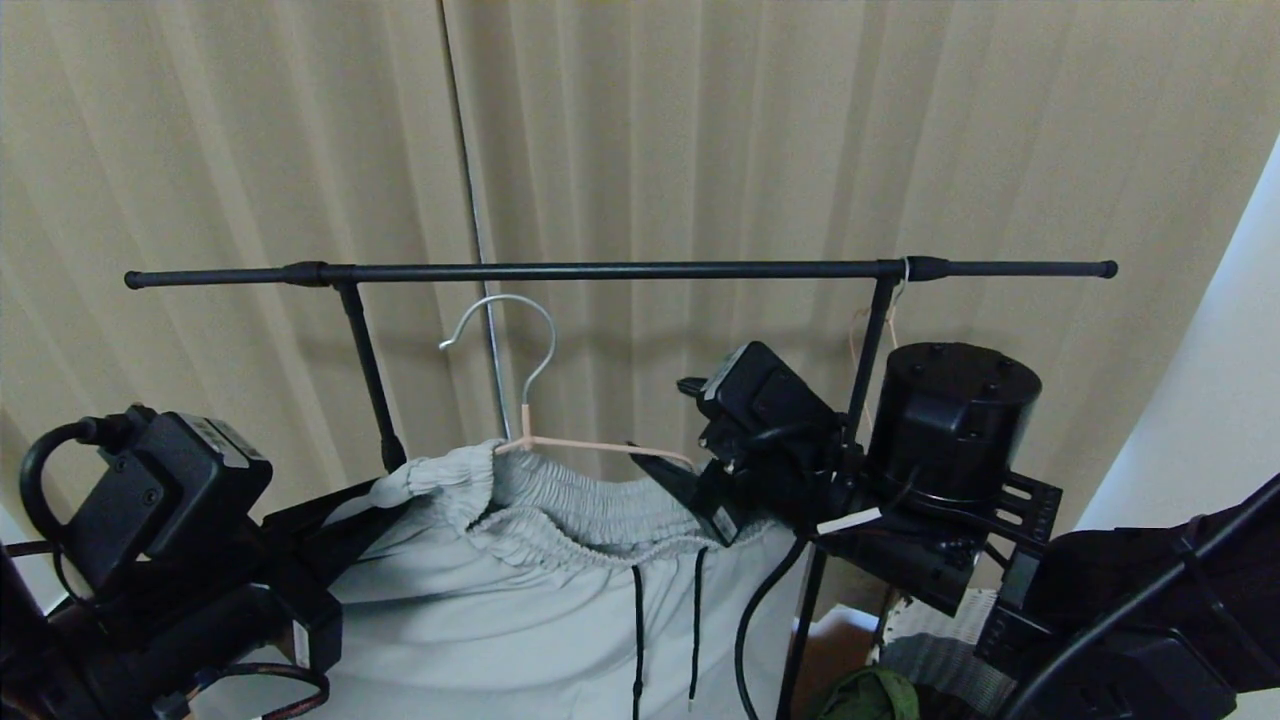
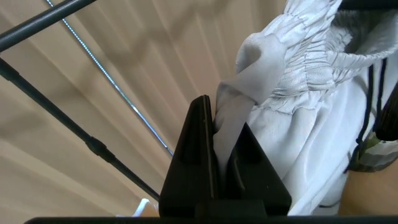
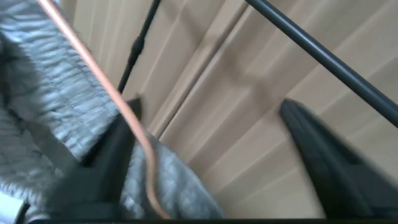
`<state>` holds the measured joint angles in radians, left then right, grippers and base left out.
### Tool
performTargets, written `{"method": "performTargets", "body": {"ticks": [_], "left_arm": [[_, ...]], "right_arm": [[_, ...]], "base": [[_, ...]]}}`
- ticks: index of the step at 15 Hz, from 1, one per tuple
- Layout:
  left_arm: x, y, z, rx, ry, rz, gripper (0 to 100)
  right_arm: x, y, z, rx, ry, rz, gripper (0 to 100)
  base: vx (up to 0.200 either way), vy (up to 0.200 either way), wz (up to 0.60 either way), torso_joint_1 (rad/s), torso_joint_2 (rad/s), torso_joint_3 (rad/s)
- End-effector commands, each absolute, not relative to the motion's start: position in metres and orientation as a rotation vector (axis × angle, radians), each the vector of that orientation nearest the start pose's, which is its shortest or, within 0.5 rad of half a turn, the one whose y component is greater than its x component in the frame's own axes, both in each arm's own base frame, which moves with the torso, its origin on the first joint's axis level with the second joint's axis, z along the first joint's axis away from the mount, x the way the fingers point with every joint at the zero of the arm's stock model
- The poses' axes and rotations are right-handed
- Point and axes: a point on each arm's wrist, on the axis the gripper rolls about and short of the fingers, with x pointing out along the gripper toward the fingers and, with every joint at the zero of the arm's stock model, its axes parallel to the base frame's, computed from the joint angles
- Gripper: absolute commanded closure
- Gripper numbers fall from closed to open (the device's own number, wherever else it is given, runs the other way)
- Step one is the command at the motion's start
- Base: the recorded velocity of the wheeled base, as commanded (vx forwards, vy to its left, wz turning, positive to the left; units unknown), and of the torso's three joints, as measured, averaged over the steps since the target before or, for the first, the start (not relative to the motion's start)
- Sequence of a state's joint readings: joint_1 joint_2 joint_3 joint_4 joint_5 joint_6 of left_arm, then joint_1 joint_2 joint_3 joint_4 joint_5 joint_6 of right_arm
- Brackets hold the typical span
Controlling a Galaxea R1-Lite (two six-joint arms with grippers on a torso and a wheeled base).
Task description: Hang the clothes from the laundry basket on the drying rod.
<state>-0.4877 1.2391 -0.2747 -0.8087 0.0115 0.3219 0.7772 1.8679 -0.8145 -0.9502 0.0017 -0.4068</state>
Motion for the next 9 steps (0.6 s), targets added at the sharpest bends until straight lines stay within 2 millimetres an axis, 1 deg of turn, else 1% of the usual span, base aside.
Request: {"method": "performTargets", "body": {"ticks": [1,9], "left_arm": [[0.1461,-0.0772,0.1671,0.356,0.075,-0.496,100],[0.1429,-0.0755,0.1634,0.363,0.083,-0.497,100]], "right_arm": [[0.2422,0.2422,0.162,-0.425,-0.065,0.793,100],[0.2419,0.2418,0.1632,-0.423,-0.069,0.792,100]], "base": [[0.0,0.0,0.0,0.0,0.0,0.0],[0.0,0.0,0.0,0.0,0.0,0.0]]}}
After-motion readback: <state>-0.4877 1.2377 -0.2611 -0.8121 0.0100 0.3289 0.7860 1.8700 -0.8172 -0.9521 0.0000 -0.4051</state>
